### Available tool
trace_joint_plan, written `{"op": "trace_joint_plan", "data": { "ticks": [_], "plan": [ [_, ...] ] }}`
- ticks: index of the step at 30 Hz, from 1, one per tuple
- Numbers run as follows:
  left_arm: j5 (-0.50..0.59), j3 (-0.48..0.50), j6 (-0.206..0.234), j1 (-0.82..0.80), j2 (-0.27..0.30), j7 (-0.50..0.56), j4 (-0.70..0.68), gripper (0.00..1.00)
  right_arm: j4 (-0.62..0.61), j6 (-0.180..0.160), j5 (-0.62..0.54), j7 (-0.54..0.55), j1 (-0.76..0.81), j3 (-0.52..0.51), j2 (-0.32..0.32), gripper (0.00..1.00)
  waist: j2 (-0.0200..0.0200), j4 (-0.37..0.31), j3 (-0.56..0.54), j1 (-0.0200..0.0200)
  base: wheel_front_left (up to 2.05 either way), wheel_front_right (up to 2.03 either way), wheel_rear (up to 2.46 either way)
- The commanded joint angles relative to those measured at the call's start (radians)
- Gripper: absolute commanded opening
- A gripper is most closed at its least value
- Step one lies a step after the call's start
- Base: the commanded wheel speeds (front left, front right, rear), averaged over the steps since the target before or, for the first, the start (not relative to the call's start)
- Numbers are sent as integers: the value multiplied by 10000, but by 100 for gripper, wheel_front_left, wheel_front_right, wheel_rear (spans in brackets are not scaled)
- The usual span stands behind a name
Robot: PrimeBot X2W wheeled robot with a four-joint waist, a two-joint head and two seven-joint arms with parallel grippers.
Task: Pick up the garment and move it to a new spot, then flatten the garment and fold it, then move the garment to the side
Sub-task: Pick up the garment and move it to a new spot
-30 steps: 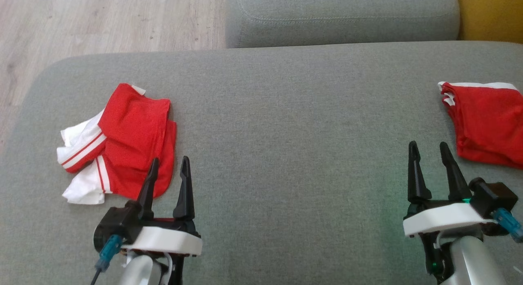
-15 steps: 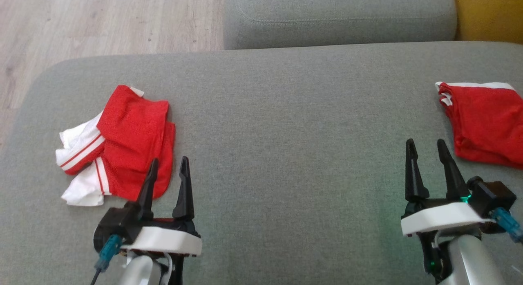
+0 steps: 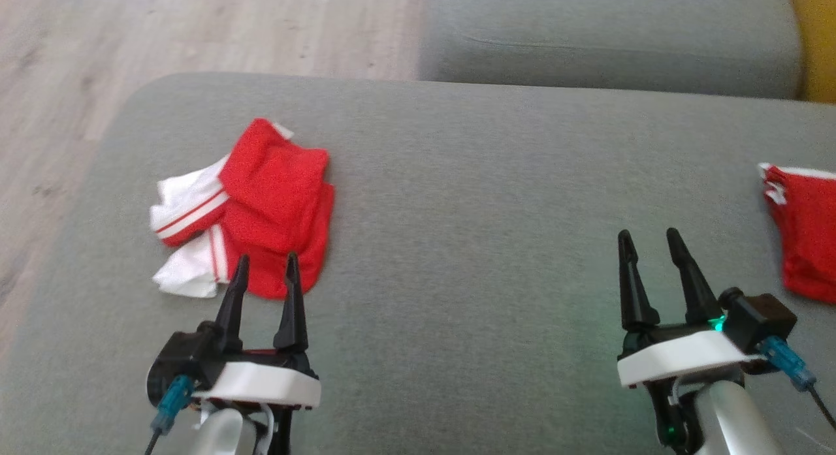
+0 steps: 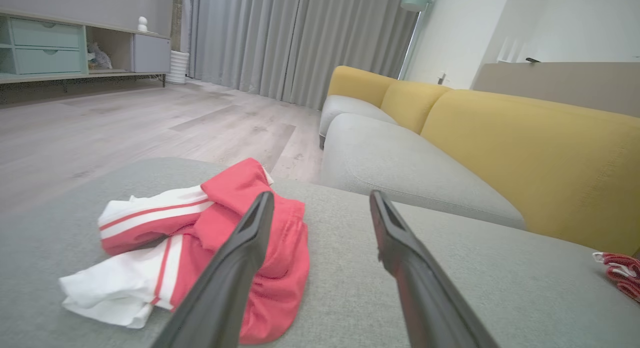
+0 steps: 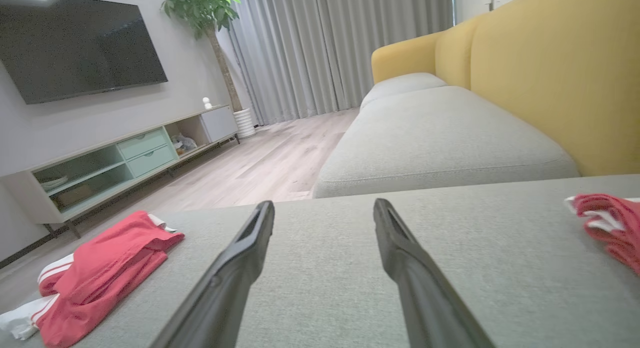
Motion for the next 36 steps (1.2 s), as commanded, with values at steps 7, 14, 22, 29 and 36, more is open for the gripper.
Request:
{"op": "trace_joint_plan", "data": {
  "ticks": [7, 14, 22, 29, 36],
  "plan": [
    [173, 591, 34, -145, 47, -95, -270, 100, -369, -7, 171, -110, -22, 651, -24, 100, 0, 1161, -148, 0, 0, 0, 0],
    [163, 690, 39, 15, 47, -95, -309, 100, -386, -7, 185, -110, 49, 819, -24, 100, 0, 1667, -167, 0, 0, 0, 0],
    [247, 862, 2, -43, 47, -95, -344, 100, -362, -7, 195, -110, 57, 1033, -24, 100, 0, 1605, -80, 0, 0, 0, 0],
    [854, 785, -486, -1434, 429, -76, 139, 100, -522, -7, 94, -110, -293, 1067, -24, 100, 0, 1099, 767, 0, 0, 0, 0],
    [1027, -387, -1002, -4777, 1672, 2064, 1770, 100, -694, -7, -95, -110, -845, 1003, -24, 100, 0, 407, 2030, 0, 0, 0, 0]
  ]
}}
